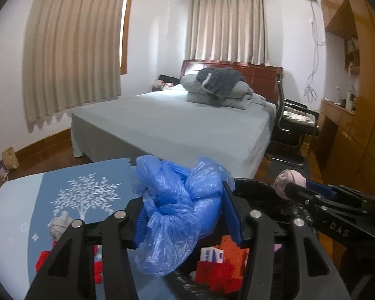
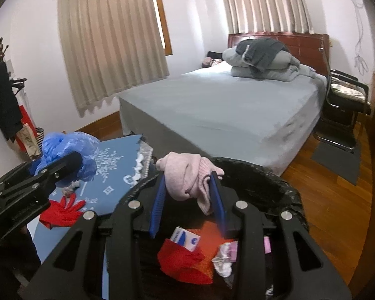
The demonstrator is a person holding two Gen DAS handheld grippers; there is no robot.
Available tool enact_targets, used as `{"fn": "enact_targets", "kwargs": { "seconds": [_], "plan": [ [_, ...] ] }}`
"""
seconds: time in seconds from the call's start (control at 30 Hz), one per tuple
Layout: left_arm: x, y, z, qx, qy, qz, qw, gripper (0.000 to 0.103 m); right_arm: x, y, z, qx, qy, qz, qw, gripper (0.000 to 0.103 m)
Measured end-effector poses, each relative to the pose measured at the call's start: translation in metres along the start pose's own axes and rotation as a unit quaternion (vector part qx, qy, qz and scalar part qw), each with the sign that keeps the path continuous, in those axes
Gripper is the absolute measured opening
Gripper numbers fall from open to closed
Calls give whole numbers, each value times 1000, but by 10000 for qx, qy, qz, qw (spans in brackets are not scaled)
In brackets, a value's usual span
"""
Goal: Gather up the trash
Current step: 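Carry blue bag and pink sock over the bin and open both tools, then move both tools back toward the red glove on the table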
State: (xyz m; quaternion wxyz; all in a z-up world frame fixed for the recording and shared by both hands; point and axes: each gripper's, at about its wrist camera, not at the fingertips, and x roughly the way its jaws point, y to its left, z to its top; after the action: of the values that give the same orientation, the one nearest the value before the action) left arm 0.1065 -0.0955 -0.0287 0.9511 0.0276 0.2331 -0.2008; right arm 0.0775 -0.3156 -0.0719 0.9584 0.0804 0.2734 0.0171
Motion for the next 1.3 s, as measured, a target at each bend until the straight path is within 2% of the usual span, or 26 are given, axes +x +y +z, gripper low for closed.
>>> {"fn": "enact_targets", "kwargs": {
  "seconds": [0.5,0.73,0.8,0.87,0.97,1.07,1.2,1.3],
  "plan": [
    [39,-46,-5,185,279,-445,9984,52,8,-44,-13,210,162,-347,9990,34],
    [61,-48,-9,156,456,-508,9975,52,23,-53,-17,275,294,-427,9983,34],
    [66,-49,-10,179,519,-565,9969,54,27,-54,-20,269,344,-443,9981,36],
    [71,-48,-9,157,600,-686,9957,60,32,-55,-22,242,428,-478,9976,38],
    [73,-44,-9,60,686,-862,9939,80,37,-57,-26,241,539,-600,9964,51],
    [70,-36,-8,-66,645,-934,9935,85,35,-60,-30,248,556,-720,9955,62],
    [66,-28,-6,-133,609,-861,9943,87,31,-62,-32,317,486,-882,9944,86],
    [61,-23,-5,-163,556,-757,9954,89,25,-62,-31,389,416,-917,9942,91]
  ]
}}
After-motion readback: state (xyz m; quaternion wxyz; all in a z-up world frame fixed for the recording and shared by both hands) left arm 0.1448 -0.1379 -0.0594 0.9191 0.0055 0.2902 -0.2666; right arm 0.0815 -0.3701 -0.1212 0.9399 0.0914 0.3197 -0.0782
